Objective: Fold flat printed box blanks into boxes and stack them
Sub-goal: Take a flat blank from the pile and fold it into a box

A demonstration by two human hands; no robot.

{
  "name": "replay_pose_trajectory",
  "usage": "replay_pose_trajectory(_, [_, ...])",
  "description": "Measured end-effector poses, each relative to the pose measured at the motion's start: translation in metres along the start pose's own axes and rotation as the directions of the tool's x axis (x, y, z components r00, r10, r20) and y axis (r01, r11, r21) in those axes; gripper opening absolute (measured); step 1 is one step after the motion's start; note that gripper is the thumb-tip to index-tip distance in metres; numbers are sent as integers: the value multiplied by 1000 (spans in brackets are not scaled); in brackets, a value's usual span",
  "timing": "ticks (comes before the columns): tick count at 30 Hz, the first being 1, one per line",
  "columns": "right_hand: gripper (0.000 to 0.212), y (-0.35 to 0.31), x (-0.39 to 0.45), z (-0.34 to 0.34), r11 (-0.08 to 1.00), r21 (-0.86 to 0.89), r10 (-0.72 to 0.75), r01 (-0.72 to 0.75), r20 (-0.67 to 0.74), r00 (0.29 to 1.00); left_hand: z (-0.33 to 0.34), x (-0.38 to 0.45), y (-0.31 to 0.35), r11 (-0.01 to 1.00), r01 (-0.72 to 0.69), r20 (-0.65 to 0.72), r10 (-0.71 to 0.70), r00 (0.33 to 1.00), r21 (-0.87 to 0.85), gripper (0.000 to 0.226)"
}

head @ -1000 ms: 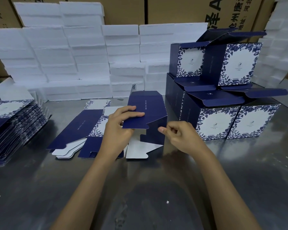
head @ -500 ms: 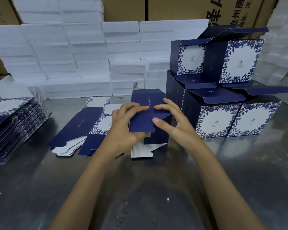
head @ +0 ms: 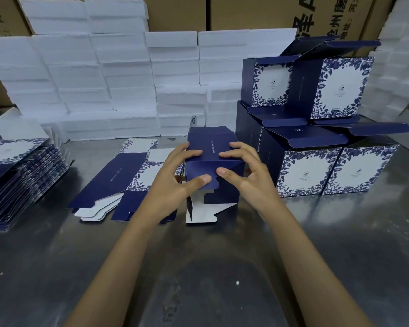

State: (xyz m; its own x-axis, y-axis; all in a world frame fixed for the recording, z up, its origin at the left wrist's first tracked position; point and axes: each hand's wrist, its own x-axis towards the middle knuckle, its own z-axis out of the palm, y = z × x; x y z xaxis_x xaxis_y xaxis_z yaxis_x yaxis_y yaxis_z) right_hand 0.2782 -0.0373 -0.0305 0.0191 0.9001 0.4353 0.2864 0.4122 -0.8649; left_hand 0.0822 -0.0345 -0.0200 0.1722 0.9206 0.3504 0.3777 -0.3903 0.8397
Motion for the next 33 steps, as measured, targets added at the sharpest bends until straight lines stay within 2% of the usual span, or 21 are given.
replay_pose_trajectory(4, [24, -1, -1, 5, 1000, 20, 4, -2, -60, 998, 9, -2, 3, 999, -45, -126, 42, 991, -21, 37])
replay_pose_trajectory(7, [23, -3, -1, 5, 1000, 18, 2, -1, -41, 999, 14, -2, 4, 998, -48, -227, 36, 973, -50, 29])
replay_pose_trajectory(10, [22, -6, -3, 5, 1000, -2, 8, -8, -22, 1000, 14, -3, 6, 996, -60, -207, 45, 977, -70, 27])
replay_pose_trajectory(17, [18, -8, -4, 16, 999, 32, -5, 9, -115, 993, 20, -3, 8, 991, -81, -256, 51, 965, -109, 17])
replay_pose_trajectory(22, [17, -6, -3, 6, 997, 80, 19, -15, -40, 999, 9, -2, 8, 986, -43, -161, 17, 987, -160, 20])
replay_pose_trajectory(27, [17, -5, -3, 4, 995, 99, 3, 2, -52, 999, 7, -2, 8, 985, -31, -189, -2, 982, -170, 18])
replay_pose_trajectory(33, [18, 0, 0, -2, 975, 219, 48, -36, -51, 998, 3, -2, 9, 992, 6, -200, -30, 979, -123, 26])
